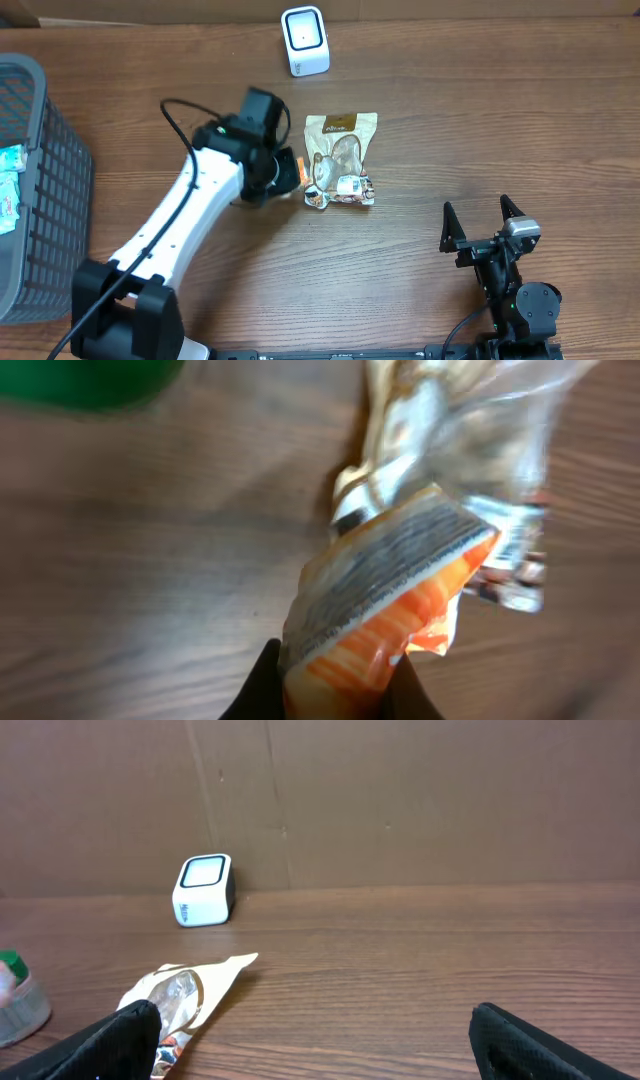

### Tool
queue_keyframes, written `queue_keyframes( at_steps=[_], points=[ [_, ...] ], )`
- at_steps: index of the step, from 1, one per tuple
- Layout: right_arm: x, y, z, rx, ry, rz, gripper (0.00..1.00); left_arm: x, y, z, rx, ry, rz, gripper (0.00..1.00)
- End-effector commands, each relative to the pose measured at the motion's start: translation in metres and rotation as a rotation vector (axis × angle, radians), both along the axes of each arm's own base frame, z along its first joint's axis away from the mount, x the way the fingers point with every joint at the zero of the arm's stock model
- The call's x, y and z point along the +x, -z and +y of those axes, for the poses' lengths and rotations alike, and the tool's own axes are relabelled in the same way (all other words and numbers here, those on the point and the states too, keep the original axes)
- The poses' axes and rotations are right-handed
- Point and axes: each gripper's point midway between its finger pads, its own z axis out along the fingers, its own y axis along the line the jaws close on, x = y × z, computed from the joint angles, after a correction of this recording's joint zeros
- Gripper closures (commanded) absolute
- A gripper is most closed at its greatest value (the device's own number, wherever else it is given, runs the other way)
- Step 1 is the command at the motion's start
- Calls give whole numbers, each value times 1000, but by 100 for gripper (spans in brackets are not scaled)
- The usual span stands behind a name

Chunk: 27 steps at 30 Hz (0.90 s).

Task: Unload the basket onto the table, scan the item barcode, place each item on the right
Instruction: 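Lift the orange box out and carry it toward the scanner, then lower the orange box onto the table beside the bag and release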

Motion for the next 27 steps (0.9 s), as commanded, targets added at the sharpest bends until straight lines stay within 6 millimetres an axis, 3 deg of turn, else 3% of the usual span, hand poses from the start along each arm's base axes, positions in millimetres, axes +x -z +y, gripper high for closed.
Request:
queue_keyframes(
  at_steps=[1,8,13,14,15,16,17,24,26,27],
  points=[
    [0,2,0,4,0,-1,0,-11,35,-1,0,-207,44,96],
    [0,2,0,4,0,-1,0,-6,63,5,-6,-326,-8,96],
    [0,2,0,4,0,-1,0,-8,70,15,34,-378,-9,96],
    [0,2,0,4,0,-1,0,-8,70,15,35,-378,-10,92],
    [0,2,0,4,0,-1,0,-8,70,15,35,-378,-11,65],
    [0,2,0,4,0,-1,0,-8,69,15,34,-378,-13,25],
    [0,2,0,4,0,-1,0,-7,69,14,33,-376,-15,3],
    [0,2,0,4,0,-1,0,-11,64,-1,-23,-229,-8,0],
    [0,2,0,4,0,-1,0,-8,46,-14,-91,-135,-37,3],
    [0,2,0,4,0,-1,0,-6,24,-25,-141,-39,-86,14]
  ],
)
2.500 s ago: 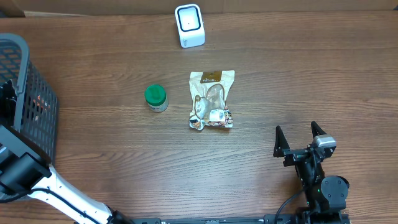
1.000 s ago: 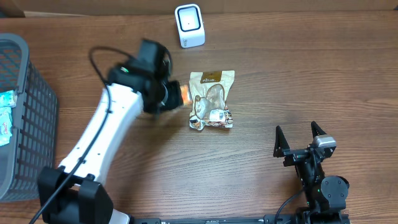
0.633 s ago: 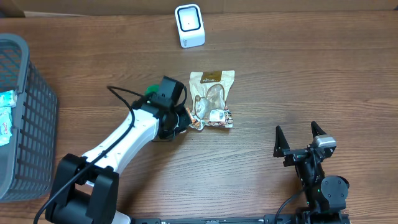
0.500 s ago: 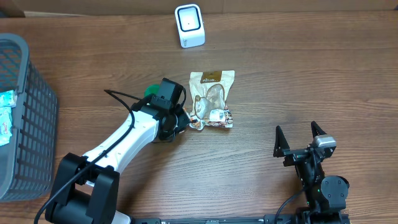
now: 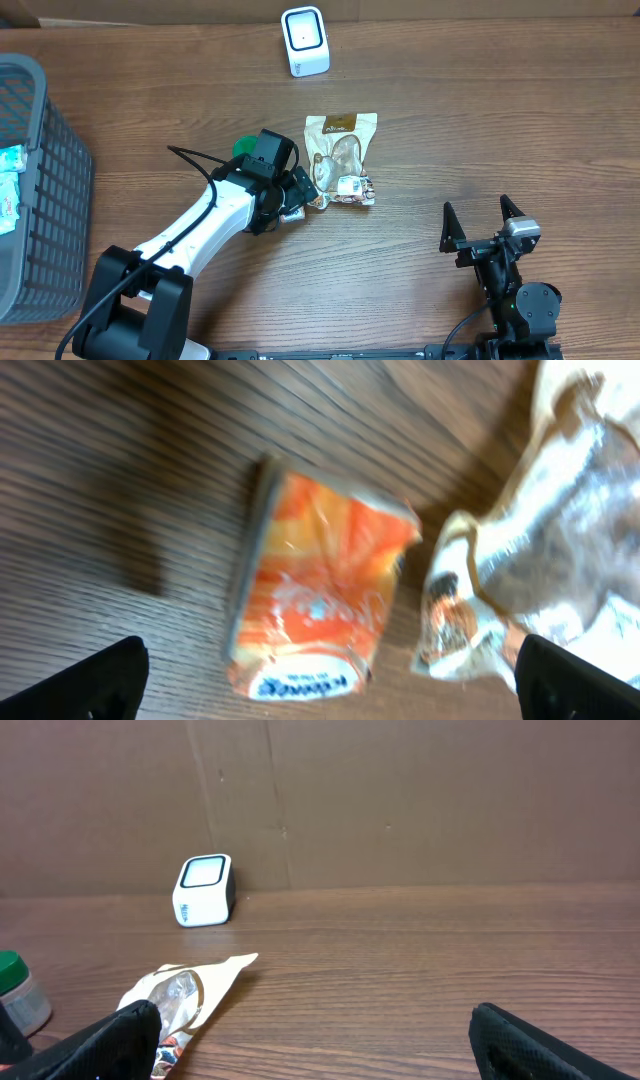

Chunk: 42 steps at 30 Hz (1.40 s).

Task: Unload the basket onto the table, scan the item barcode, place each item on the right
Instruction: 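Lower the orange box onto the table beside the bag and release, then reach the left gripper into the basket and grasp the mint tissue pack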

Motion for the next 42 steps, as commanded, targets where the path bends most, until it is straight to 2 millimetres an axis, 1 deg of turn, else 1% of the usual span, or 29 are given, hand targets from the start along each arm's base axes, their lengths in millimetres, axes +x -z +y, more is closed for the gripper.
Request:
queue_keyframes(
  at_steps=[1,2,3,4,5,6,7,9,10,13,17,19,20,21,22,24,26,27,28,29,30,32,33,35,36,37,40,41,42],
  points=[
    [0,2,0,4,1,-1,0,7,-54,-30,-129,249,-134,20],
    [0,2,0,4,1,-1,0,9,-71,-34,-144,302,-173,25],
    [0,2,0,4,1,-1,0,9,-87,-35,-144,333,-202,27],
    [0,2,0,4,1,-1,0,12,-122,-32,-113,399,-280,37],
    [0,2,0,4,1,-1,0,13,-138,-29,-92,426,-315,48],
    [0,2,0,4,1,-1,0,13,-161,-19,-52,436,-348,70],
    [0,2,0,4,1,-1,0,15,-183,-6,-14,414,-374,96],
    [0,2,0,4,0,-1,0,15,-210,16,37,360,-393,96],
    [0,2,0,4,1,-1,0,13,-235,35,62,308,-408,96],
    [0,2,0,4,1,-1,0,7,-272,68,75,213,-430,96],
    [0,2,0,4,1,-1,0,1,-299,106,97,94,-453,96],
    [0,2,0,4,1,-1,0,1,-308,122,111,40,-478,96],
    [0,2,0,4,1,-1,0,0,-314,134,125,2,-494,96],
    [0,2,0,4,1,-1,0,-1,-323,150,138,-53,-517,96],
    [0,2,0,4,1,-1,0,-3,-328,161,143,-99,-529,96],
    [0,2,0,4,1,-1,0,-9,-343,194,170,-221,-566,96],
    [0,2,0,4,1,-1,0,-23,-359,238,225,-372,-604,96],
    [0,2,0,4,1,-1,0,-29,-363,255,247,-432,-612,96],
    [0,2,0,4,1,-1,0,-41,-366,283,283,-535,-609,96],
    [0,2,0,4,1,-1,0,-48,-365,297,296,-586,-601,94],
    [0,2,0,4,1,-1,0,-60,-361,327,311,-721,-573,64],
    [0,2,0,4,1,-1,0,-69,-349,356,308,-866,-521,32],
    [0,2,0,4,1,-1,0,-70,-340,369,301,-914,-488,26],
    [0,2,0,4,0,-1,0,-68,-324,388,296,-952,-430,24],
    [0,2,0,4,1,-1,0,-66,-310,400,298,-972,-381,22],
    [0,2,0,4,1,-1,0,-67,-287,423,333,-982,-294,21],
    [0,2,0,4,1,-1,0,-75,-258,450,425,-939,-158,20],
    [0,2,0,4,1,-1,0,-86,-232,469,495,-893,-17,21],
    [0,2,0,4,1,-1,0,-87,-225,474,508,-879,12,21]
  ],
)
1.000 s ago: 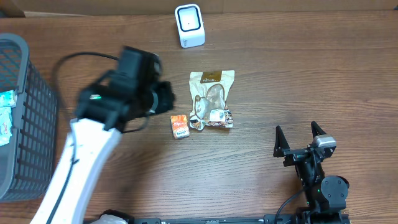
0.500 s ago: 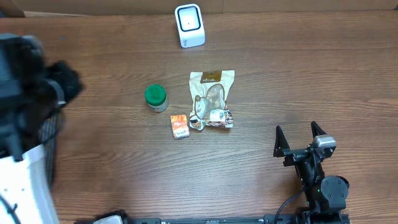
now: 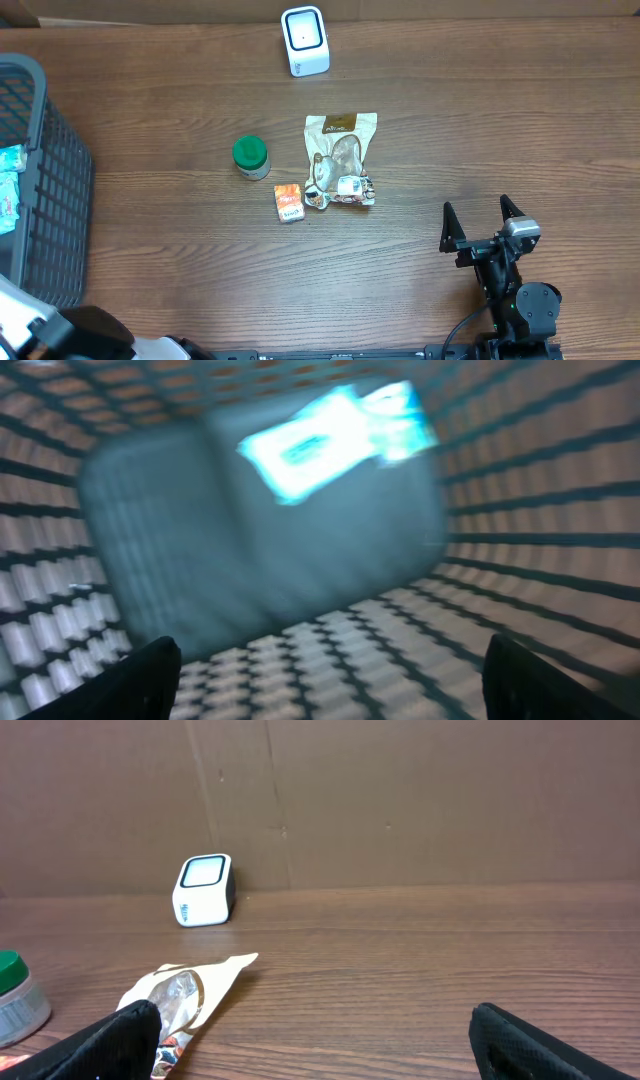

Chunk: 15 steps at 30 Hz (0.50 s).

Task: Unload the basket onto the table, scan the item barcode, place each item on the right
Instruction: 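Reach the left gripper into the basket and grasp the mint tissue pack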

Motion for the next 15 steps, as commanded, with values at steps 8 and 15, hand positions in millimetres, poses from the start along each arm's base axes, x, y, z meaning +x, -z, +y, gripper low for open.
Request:
queue_keyframes(
  at_steps=[8,15],
  points=[
    [0,2,0,4,1,-1,0,3,74,60,45,166,321,25],
    [0,2,0,4,1,-1,0,33,145,86,9,296,390,25]
  ],
)
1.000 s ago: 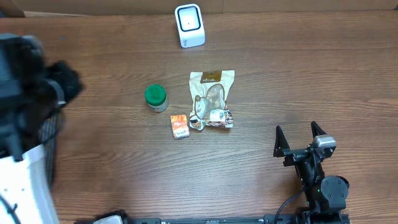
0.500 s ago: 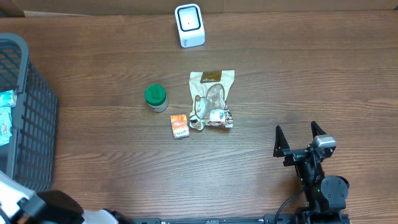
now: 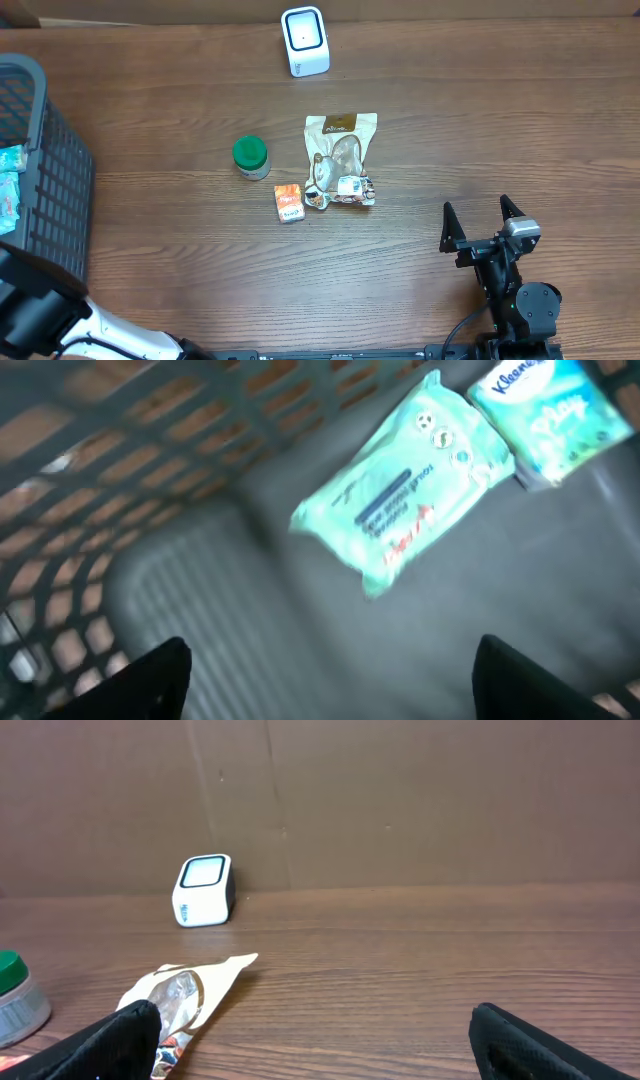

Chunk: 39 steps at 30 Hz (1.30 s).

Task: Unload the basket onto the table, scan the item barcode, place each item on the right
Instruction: 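Reach the left gripper into the basket and grasp the mint tissue pack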

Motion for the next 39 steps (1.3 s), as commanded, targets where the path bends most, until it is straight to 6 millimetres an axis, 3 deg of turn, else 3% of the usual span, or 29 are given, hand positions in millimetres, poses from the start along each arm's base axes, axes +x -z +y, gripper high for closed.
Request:
queue_keyframes(
  at_steps=[1,9,18,22,24,26,29,35,39],
  points=[
    [0,2,0,4,0,-2,0,13,40,6,-35,115,81,23],
    [0,2,0,4,1,-2,0,34,96,10,-67,215,147,23],
    [0,2,0,4,1,-2,0,38,121,13,-82,235,168,25],
    [0,2,0,4,1,-2,0,39,136,14,-97,236,179,34],
    [0,2,0,4,1,-2,0,38,143,13,-110,237,189,50],
    [0,2,0,4,1,-2,0,39,144,12,-110,239,189,73],
    [0,2,0,4,1,-2,0,41,143,11,-107,243,188,96],
    [0,2,0,4,1,-2,0,39,135,2,-128,247,201,96],
    [0,2,0,4,1,-2,0,48,98,-2,-100,212,165,96]
  ],
)
